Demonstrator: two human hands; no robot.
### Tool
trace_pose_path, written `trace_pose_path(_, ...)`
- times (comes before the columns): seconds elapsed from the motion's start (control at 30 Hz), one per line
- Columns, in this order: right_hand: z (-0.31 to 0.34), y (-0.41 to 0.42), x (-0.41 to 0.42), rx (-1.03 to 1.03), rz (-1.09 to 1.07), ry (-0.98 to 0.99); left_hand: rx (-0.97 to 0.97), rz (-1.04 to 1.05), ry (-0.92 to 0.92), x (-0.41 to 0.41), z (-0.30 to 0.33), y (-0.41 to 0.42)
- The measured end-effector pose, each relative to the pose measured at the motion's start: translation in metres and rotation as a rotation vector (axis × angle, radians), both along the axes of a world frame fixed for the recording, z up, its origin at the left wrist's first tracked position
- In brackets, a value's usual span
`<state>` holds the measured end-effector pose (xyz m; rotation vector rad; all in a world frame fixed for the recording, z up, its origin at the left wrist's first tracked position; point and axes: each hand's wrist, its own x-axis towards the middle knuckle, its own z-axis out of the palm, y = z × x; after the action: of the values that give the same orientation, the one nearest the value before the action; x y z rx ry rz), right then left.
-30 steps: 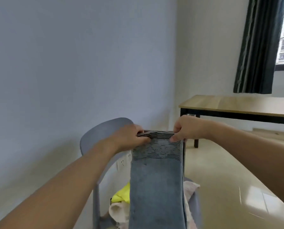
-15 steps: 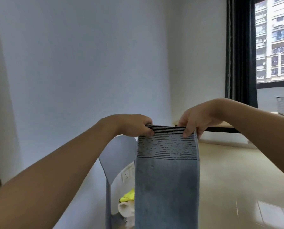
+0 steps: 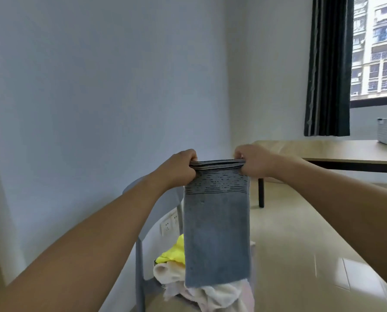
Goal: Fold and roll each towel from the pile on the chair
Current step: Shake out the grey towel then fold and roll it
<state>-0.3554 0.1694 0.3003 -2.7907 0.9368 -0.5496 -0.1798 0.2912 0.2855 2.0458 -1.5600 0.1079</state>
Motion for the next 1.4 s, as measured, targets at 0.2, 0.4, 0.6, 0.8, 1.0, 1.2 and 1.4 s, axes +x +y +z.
trace_pose_path(0.2, -0.014, -0.010, 0.014, -0.156, 0.069, -0.030, -0.044, 0.027, -0.067, 0.018, -0.013, 0.001)
trace_pose_path(0.4, -0.120, -0.008, 0.025, -0.066, 0.137, 0.440, 0.401, -0.066, 0.036, 0.020, -0.124, 0.007)
trace_pose_path(0.6, -0.241, -0.009, 0.030, 0.289, 0.144, 0.848, 0.791, -0.101, 0.322, 0.016, -0.235, 0.007)
trace_pose_path(0.8, -0.244, -0.054, 0.057, 0.240, 0.108, 0.749, 0.631, -0.033, 0.536, 0.050, -0.229, -0.033)
trace_pose_path(1.0, -0.244, -0.114, 0.116, 0.180, 0.043, 0.556, 0.395, 0.134, 0.369, 0.100, -0.231, -0.104)
trace_pose_path(1.2, -0.280, -0.168, 0.163, 0.191, 0.022, 0.544, 0.527, 0.225, 0.331, 0.142, -0.268, -0.170)
trace_pose_path(1.4, -0.313, -0.195, 0.180, 0.392, 0.066, 0.522, 0.666, 0.095, 0.310, 0.159, -0.289, -0.191)
